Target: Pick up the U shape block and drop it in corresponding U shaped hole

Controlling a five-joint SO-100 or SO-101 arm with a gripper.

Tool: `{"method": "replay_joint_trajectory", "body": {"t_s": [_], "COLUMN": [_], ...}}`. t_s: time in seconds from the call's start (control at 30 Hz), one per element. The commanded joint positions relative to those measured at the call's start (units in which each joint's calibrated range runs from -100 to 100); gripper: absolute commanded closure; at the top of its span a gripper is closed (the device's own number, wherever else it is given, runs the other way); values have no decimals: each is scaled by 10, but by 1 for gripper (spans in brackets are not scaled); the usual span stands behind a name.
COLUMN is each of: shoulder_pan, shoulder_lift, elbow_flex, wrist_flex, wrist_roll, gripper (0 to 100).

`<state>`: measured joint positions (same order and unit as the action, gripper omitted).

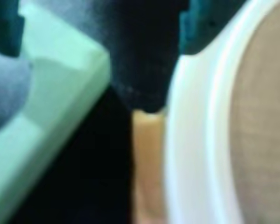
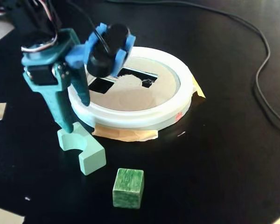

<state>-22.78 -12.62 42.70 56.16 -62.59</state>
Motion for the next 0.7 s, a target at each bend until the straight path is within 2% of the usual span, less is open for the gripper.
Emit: {"method": "replay_joint_trajectory", "body": {"t_s": [0.0, 0.4, 0.67], "shoulder_pan": [1, 85, 120], "shoulder_lift": [32, 89, 112], "elbow_flex": [-70, -115, -116], "wrist_flex": [-15, -15, -15], "wrist_roll": [-4, 0, 24], "gripper": [45, 45, 45]}}
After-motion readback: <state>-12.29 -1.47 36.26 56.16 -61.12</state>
